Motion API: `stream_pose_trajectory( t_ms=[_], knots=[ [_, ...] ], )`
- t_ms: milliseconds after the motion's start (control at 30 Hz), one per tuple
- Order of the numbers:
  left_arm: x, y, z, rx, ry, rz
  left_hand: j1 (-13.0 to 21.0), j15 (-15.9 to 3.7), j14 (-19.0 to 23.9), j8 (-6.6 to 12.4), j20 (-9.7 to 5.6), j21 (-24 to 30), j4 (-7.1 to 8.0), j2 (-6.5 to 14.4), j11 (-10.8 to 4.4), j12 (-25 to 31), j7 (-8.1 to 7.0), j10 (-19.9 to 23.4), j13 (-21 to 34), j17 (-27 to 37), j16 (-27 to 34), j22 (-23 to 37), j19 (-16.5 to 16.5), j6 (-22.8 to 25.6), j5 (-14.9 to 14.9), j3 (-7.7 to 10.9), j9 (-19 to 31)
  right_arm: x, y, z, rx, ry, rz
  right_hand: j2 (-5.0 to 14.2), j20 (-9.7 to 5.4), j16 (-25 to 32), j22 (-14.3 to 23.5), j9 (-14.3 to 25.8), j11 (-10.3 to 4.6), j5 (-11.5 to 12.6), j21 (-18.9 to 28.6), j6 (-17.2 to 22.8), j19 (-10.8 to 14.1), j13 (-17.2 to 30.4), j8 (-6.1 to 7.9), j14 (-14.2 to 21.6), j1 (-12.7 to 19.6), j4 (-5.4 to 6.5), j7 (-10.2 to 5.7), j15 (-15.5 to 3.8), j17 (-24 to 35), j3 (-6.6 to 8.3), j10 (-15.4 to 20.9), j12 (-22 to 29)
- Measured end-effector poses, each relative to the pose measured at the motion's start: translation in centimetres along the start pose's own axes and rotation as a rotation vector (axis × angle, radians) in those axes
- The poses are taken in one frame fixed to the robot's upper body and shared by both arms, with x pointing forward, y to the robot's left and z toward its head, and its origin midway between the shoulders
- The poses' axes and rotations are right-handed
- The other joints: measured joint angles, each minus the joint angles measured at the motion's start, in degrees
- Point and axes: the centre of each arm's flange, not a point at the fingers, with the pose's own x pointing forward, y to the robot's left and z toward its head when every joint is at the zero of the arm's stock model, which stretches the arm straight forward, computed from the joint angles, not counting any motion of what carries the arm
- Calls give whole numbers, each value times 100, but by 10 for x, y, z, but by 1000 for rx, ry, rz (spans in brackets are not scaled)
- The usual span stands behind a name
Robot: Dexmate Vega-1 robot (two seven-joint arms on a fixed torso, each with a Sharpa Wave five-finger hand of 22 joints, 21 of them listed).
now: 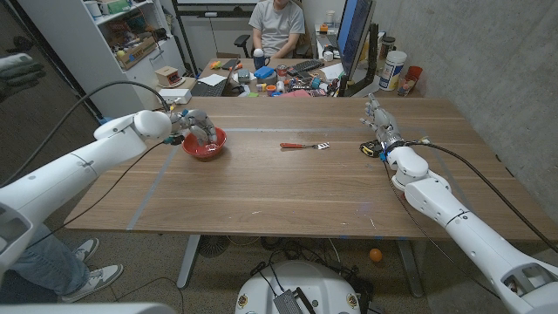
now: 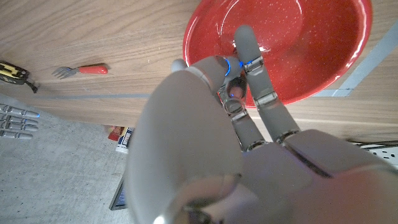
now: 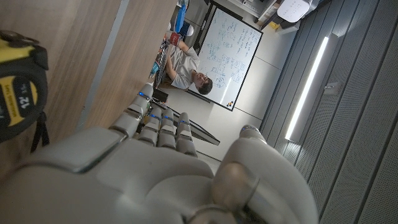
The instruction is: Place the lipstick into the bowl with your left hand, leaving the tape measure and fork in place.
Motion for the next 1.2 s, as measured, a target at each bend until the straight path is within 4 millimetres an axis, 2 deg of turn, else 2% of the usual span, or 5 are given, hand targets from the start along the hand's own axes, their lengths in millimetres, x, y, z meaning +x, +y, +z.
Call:
stream_pose_trajectory(
  t_ms=[100, 400, 700, 1000, 1200],
  knots=[
    [-1, -5, -4, -1, 6, -7, -587, 1, 1, -407, 254, 24, 162, 182, 71, -537, -3, -656, -229, -209, -411, 0, -478, -782, -190, -165, -169, 1, 0, 0, -2, 5, 2, 0, 0, 0, 0, 0, 0, 39, 0, 0, 44, 0, 0, 0, 0, 0, 0, 0, 0, 0, 0, 0],
    [-3, -12, -10, 8, 5, -48, -1508, 963, -1956, -1408, 1200, -592, 105, 238, 544, -1323, -137, -2112, -705, -521, -1448, -15, -2187, -2236, -662, -676, -455, 1, -1, -2, -7, 16, 4, 16, -9, 0, 0, 0, 0, 43, 0, 31, 72, 0, 0, -1, -16, 0, -31, -1, 0, 0, 0, 0],
    [-4, -18, -12, 11, -14, -106, -2299, 1238, -2575, -1807, 1254, -1013, 388, 311, 711, -1354, -69, -2661, -939, -711, -1585, -15, -2691, -2687, -966, -1094, -539, -2, -1, -5, -11, 29, 5, 30, -9, 0, 0, 0, -1, 43, -34, 31, 72, 0, 0, 20, -30, -17, -31, -21, 1, -17, -1, 0],
    [-14, -12, -5, -65, -100, -30, -3009, 1127, -2167, -1892, 1255, -1152, 850, 849, 760, -1179, 36, -2294, -1141, -903, -1415, 2, -2681, -2476, -1126, -1086, -589, -7, 3, -3, -10, 22, 7, 30, -9, 0, 0, 0, -31, 43, -41, 31, 71, 0, 0, 20, -30, -24, -31, -22, 1, -24, 31, 0],
    [-31, -1, 14, -179, -257, 90, -3224, 1043, -1931, -1896, 1208, -1174, 911, 929, 710, -1088, 54, -1982, -1241, -1006, -1384, 1, -2527, -2336, -1140, -1053, -618, -13, 10, 4, -15, -10, 10, 30, -9, 0, 0, 0, -31, 43, -62, 63, 71, 0, 0, 20, -30, -24, -64, -22, 1, -24, 31, 0]
  ],
)
